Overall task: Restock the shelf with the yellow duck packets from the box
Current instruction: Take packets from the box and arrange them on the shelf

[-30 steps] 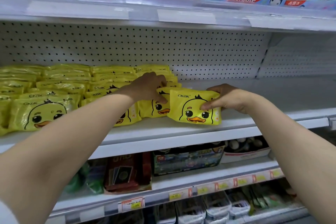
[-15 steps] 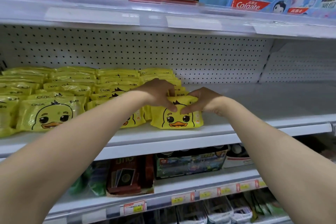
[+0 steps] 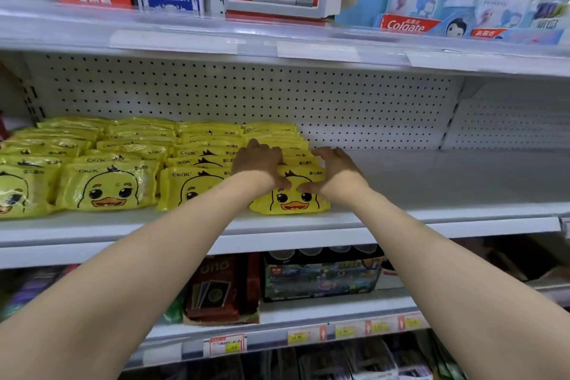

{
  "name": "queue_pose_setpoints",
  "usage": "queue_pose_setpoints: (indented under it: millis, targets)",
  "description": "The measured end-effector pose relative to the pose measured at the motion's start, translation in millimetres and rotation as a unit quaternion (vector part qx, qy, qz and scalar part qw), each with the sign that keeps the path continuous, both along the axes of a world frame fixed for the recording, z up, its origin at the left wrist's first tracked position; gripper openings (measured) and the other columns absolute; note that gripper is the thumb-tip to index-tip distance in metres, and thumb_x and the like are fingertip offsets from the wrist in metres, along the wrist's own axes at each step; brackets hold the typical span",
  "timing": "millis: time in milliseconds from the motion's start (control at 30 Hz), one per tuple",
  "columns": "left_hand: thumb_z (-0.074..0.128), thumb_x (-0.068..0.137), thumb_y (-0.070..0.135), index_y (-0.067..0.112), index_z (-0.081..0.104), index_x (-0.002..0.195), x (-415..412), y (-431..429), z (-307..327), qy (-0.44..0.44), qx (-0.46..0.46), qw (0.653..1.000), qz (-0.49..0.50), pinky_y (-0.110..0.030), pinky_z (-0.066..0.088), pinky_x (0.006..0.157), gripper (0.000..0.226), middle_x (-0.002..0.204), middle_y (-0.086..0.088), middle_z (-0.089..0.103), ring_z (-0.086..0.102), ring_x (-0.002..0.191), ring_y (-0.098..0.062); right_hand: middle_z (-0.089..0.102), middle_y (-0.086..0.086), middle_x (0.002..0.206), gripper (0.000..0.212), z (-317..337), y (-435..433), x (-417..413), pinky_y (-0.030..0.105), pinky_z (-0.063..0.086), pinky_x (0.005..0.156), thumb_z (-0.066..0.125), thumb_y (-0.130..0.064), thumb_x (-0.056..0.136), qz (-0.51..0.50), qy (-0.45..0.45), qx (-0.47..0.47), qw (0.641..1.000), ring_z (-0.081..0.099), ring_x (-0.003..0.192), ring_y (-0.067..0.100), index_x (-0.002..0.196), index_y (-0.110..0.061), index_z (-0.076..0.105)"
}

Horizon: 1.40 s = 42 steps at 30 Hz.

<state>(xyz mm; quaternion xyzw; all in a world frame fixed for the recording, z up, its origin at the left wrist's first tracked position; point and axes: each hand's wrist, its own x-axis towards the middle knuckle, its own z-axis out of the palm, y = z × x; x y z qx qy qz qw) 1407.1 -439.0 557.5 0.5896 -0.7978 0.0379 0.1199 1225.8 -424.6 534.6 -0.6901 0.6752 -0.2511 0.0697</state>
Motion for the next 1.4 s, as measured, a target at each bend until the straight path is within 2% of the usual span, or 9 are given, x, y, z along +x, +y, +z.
queue_pose_setpoints:
  millis: [167,300,467,667,833,1000,1167,1400]
  targets:
    - [0.075,0.072,0.058,0.020,0.049,0.132,4,32,-11,0.032,-0.050,0.998,0.030,-0.040,0.038,0.099,0.076,0.128,-0.006,0.053,0.037,0.125,-0.028,0.047,0.002,0.138,0.081,5,24,-6,0.039,0.047,0.099,0.079,-0.054,0.071,0.001,0.018,-0.033,0.999,0.046,0.129,0.025,0.141,-0.030,0.044]
    - [0.075,0.071,0.060,0.018,0.046,0.135,16,69,-9,0.061,-0.042,0.995,0.070,-0.040,0.042,0.099,0.082,0.130,-0.008,0.052,0.040,0.125,-0.029,0.054,0.003,0.131,0.076,16,48,-8,0.036,0.047,0.091,0.076,-0.055,0.076,0.028,0.034,-0.030,0.999,0.050,0.122,0.025,0.140,-0.027,0.047]
    - [0.076,0.074,0.054,0.020,0.045,0.135,42,125,-18,0.087,-0.023,0.990,0.109,-0.037,0.040,0.096,0.076,0.134,-0.009,0.045,0.037,0.126,-0.028,0.046,0.004,0.138,0.072,9,84,3,0.042,0.046,0.097,0.076,-0.053,0.079,0.082,0.031,-0.016,0.996,0.045,0.129,0.026,0.139,-0.028,0.046]
    - [0.080,0.074,0.045,0.022,0.046,0.133,88,195,-44,0.115,0.026,0.975,0.189,-0.047,0.044,0.099,0.072,0.136,-0.010,0.039,0.034,0.129,-0.030,0.042,0.006,0.148,0.072,-21,124,45,0.042,0.039,0.104,0.075,-0.050,0.081,0.166,0.035,0.025,0.985,0.036,0.138,0.028,0.142,-0.025,0.046]
    - [0.079,0.073,0.049,0.022,0.045,0.133,136,247,-60,0.098,0.062,0.962,0.248,-0.049,0.043,0.100,0.075,0.132,-0.011,0.040,0.035,0.127,-0.033,0.044,0.003,0.145,0.073,-48,154,98,0.042,0.043,0.104,0.075,-0.052,0.080,0.233,0.026,0.069,0.970,0.039,0.135,0.024,0.141,-0.024,0.046]
    - [0.080,0.073,0.045,0.023,0.048,0.130,197,282,-69,0.103,0.053,0.951,0.286,-0.047,0.044,0.099,0.069,0.130,-0.011,0.041,0.037,0.123,-0.033,0.049,0.003,0.138,0.074,-60,175,170,0.043,0.045,0.102,0.076,-0.052,0.077,0.286,0.047,0.077,0.954,0.045,0.128,0.025,0.140,-0.027,0.047]
    - [0.080,0.073,0.044,0.023,0.048,0.129,269,295,-98,0.111,0.070,0.939,0.318,-0.048,0.046,0.096,0.068,0.126,-0.010,0.041,0.038,0.120,-0.032,0.053,0.005,0.131,0.074,-79,182,254,0.041,0.046,0.099,0.079,-0.048,0.075,0.322,0.077,0.093,0.939,0.051,0.121,0.027,0.139,-0.028,0.048]
    - [0.078,0.075,0.043,0.022,0.045,0.132,395,291,-156,0.091,0.137,0.929,0.332,-0.045,0.045,0.096,0.069,0.130,-0.012,0.041,0.038,0.123,-0.033,0.050,0.006,0.139,0.076,-128,171,383,0.039,0.046,0.097,0.076,-0.048,0.081,0.326,0.112,0.167,0.924,0.049,0.126,0.029,0.145,-0.027,0.041]
